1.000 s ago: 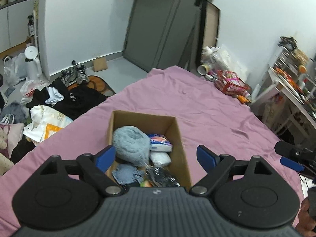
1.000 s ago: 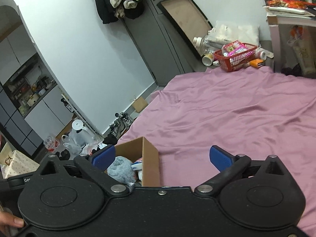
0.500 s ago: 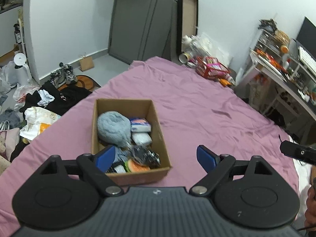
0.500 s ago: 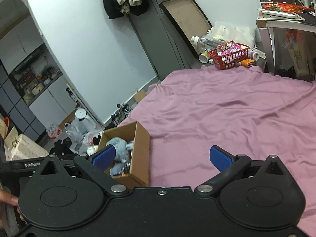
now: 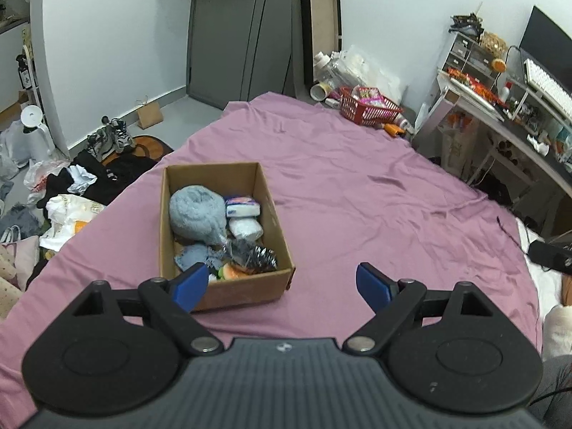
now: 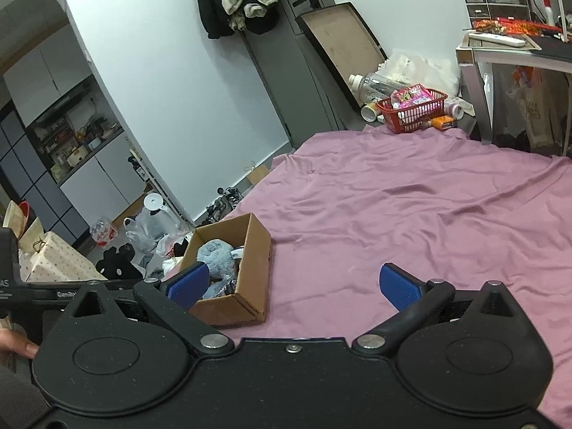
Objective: Organize soft objects
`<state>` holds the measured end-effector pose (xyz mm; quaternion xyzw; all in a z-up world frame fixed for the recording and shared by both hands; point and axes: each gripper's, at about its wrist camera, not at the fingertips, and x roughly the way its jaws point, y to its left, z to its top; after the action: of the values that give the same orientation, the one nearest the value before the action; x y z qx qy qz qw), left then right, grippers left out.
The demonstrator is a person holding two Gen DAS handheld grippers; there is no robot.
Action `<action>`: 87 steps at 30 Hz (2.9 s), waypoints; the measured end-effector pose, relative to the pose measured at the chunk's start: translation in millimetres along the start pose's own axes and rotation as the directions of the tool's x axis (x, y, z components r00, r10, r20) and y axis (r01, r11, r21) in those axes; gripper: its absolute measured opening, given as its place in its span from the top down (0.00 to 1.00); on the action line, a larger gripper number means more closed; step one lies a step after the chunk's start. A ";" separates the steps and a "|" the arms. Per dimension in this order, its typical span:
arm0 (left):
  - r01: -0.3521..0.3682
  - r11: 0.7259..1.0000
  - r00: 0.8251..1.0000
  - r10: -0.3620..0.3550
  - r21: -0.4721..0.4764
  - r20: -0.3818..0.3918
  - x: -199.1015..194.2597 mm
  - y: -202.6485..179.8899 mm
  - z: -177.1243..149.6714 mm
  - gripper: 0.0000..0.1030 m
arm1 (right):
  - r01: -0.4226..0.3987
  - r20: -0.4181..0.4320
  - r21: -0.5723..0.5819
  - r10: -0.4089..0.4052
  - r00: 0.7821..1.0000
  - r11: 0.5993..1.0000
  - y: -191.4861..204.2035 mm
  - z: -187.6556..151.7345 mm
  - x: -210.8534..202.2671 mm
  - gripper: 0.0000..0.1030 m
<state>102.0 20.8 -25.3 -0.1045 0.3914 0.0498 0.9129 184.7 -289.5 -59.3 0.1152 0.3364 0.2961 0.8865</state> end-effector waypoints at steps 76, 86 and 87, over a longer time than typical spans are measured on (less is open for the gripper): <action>-0.020 0.999 0.996 0.017 0.038 0.086 -99.1 -45.1 -45.8 0.04 | 0.060 0.023 -0.097 -0.058 0.998 0.994 30.8 -23.0 -91.6 0.00; -0.015 0.999 0.995 0.011 0.038 0.100 -103.4 -42.2 -45.5 0.04 | 0.087 0.036 -0.108 -0.083 0.996 0.990 35.9 -23.5 -96.2 0.00; -0.013 0.999 0.995 0.009 0.037 0.102 -104.0 -41.7 -45.6 0.04 | 0.091 0.039 -0.112 -0.087 0.995 0.990 36.8 -23.5 -96.4 0.00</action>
<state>5.5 -31.1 25.8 -0.0826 0.3456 0.0528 0.9332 95.0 -318.1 -11.2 0.0545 0.3088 0.2727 0.9096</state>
